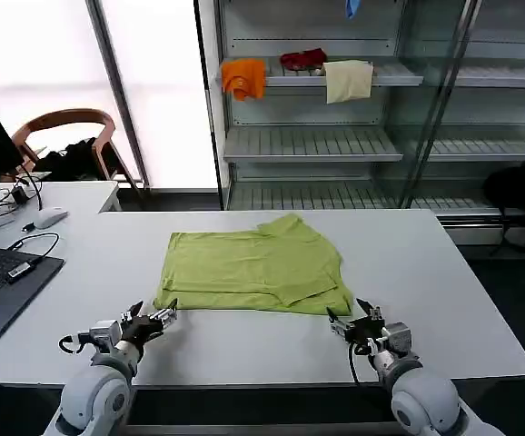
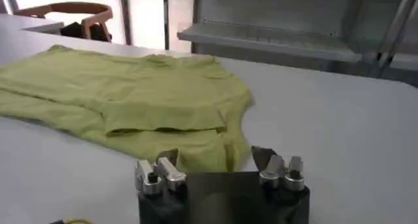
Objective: Fold and organize the clothes.
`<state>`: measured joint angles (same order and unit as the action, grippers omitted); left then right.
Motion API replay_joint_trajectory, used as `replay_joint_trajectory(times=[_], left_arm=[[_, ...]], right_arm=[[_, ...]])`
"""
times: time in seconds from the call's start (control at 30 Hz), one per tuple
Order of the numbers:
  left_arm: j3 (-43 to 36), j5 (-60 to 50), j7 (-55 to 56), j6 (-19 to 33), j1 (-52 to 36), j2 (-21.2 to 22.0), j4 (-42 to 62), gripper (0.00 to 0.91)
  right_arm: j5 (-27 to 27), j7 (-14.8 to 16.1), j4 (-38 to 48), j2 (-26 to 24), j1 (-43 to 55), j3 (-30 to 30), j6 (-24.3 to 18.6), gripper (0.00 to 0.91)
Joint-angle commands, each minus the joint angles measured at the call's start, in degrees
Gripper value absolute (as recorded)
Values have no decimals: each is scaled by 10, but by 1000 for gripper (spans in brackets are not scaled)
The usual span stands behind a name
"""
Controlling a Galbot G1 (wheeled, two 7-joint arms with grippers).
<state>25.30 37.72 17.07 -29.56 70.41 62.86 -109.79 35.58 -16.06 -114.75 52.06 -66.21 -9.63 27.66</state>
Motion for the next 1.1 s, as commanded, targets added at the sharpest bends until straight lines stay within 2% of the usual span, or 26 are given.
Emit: replay_joint_trajectory(times=[0.03, 0.07, 0.1, 0.13, 0.2, 0.23, 0.27, 0.33, 0.47, 0.83, 1.1], left_arm=[[-1, 4, -7, 4, -2, 0, 20, 443], [-1, 3, -8, 5, -2, 0, 21, 403], [-2, 3, -8, 5, -2, 0, 22, 302], [-2, 3, -8, 5, -2, 0, 22, 242], [-2, 3, -10, 6, -2, 0, 23, 202], [-2, 3, -10, 6, -3, 0, 24, 171], [-2, 3, -10, 6, -3, 0, 24, 171], [-3, 3, -11, 7, -2, 0, 24, 20], [-3, 0, -19, 10, 0, -4, 21, 20], [0, 1, 5, 5, 10, -19, -28, 0], [14, 1, 72, -21, 87, -29, -120, 0]], right_arm=[[0, 2, 11, 1, -1, 2, -2, 514], [-1, 3, 12, 1, 0, 2, -3, 494], [-1, 4, 12, 1, 0, 2, -3, 453], [-1, 5, 13, 0, 0, 2, -3, 363], [-2, 9, 14, 0, 1, 3, -3, 322], [-2, 10, 14, 0, 1, 3, -3, 262], [-1, 12, 15, 0, 1, 3, -3, 262], [-2, 12, 16, 0, 2, 4, -4, 111], [-2, 11, 10, -2, 3, 1, -9, 0], [4, 13, -24, -17, -4, -13, -2, 0], [38, 4, -86, -62, -51, -34, 33, 0]])
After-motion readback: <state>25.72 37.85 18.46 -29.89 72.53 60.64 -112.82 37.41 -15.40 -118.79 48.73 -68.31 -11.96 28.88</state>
